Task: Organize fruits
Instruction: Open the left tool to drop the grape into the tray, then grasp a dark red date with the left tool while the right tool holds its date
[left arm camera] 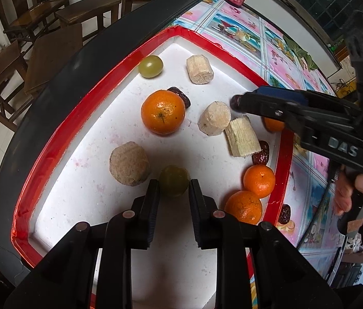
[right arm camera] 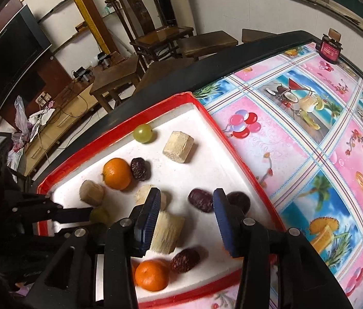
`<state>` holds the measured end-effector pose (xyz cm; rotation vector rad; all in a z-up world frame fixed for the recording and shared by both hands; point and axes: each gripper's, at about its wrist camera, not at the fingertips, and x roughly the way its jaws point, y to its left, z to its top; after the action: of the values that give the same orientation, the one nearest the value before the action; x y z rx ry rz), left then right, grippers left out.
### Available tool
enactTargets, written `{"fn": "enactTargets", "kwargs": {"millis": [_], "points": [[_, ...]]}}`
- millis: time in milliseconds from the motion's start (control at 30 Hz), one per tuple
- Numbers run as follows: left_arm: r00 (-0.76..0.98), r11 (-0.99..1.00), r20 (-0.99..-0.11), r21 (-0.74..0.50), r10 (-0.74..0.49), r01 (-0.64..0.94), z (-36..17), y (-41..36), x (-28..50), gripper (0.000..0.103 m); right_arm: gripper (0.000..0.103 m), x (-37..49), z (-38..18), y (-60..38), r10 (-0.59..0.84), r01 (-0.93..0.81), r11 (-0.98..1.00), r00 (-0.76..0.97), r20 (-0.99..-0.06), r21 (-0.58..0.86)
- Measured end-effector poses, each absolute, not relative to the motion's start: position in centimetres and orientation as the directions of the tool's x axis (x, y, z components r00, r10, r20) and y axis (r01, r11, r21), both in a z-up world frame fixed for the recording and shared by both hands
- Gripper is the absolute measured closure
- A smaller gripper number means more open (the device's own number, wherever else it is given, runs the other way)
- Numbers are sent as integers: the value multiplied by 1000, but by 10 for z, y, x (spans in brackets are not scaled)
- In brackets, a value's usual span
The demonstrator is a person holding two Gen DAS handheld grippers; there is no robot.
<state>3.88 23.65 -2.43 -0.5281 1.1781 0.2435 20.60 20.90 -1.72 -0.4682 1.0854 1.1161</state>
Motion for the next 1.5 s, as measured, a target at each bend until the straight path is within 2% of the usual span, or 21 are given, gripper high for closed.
{"fn": "enactTargets", "kwargs": {"millis": [33,100,167,400,767,867,1000,1067,1233,1500], "points": [[375,854,-923,-265,-90,-448,-24,236,38,74,59,205,-15,206,486,-890,411,33,-873,196],[372,856,-925,-253,-77,-450,-22,233,36,58,59,202,-7,197,495,-897,398,36,-868,190],[376,858,-923,-252,-75,-448,-20,229,33,54,59,198,-1,184,504,-901,389,34,-863,192],[389,872,-918,-252,-78,-420,-9,206,22,54,61,179,3,131,498,-908,363,0,-867,209],[465,869,-879,-309,-105,-387,20,151,-14,54,66,143,-26,86,438,-918,324,-69,-896,229],[451,875,-883,-314,-128,-367,16,134,-15,54,70,141,-35,88,423,-923,319,-66,-904,217],[441,875,-884,-331,-156,-355,10,117,-11,56,85,142,-49,87,401,-928,316,-58,-914,197],[442,868,-882,-343,-166,-358,8,112,-8,61,85,144,-49,82,410,-929,312,-55,-910,197],[439,826,-881,-374,-174,-422,-3,105,6,66,85,152,-46,65,410,-925,330,-37,-911,186],[378,715,-926,-266,-2,-647,-20,106,29,67,85,159,-25,41,463,-918,340,-25,-886,204]]}}
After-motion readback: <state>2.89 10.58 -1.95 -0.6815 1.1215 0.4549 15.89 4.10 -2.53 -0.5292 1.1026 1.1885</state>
